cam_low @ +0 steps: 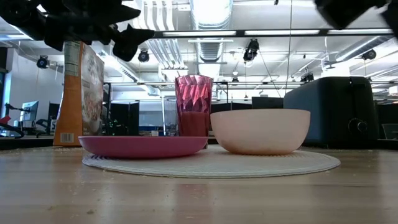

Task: Arrange a breakfast setting
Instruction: Put the apple beside the red cup on the placemat

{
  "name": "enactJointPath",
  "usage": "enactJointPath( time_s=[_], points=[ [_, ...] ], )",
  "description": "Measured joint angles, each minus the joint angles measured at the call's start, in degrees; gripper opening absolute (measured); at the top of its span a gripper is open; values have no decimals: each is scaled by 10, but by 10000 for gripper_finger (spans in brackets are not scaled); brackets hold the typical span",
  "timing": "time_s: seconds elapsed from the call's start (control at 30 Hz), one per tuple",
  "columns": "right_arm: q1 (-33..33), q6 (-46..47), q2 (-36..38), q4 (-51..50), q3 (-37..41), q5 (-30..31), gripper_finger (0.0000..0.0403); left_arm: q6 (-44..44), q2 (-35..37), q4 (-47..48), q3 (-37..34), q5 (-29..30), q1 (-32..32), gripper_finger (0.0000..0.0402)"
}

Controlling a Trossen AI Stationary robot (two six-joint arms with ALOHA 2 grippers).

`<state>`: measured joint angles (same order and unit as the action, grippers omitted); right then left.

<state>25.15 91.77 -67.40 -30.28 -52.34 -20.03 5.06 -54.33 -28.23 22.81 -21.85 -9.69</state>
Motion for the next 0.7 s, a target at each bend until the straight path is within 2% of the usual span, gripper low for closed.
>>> enactJointPath(
  time_s=[0.17, 0.37, 0.47, 0.57, 0.7],
  points=[
    [45, 17, 0, -11, 0, 1, 164, -9, 0, 0, 0, 34, 0, 261],
    [91, 71, -1, -58, 0, -1, 181, -10, 0, -9, 0, 35, 0, 261],
    [110, 97, -1, -90, 0, -27, 189, -11, 0, -23, 0, 35, 0, 261],
    [125, 100, -2, -114, 0, -42, 196, -14, 0, -33, 0, 41, 0, 261],
    [139, 54, -2, -137, 0, -38, 204, -16, 0, -35, 0, 79, 0, 261]
  ],
)
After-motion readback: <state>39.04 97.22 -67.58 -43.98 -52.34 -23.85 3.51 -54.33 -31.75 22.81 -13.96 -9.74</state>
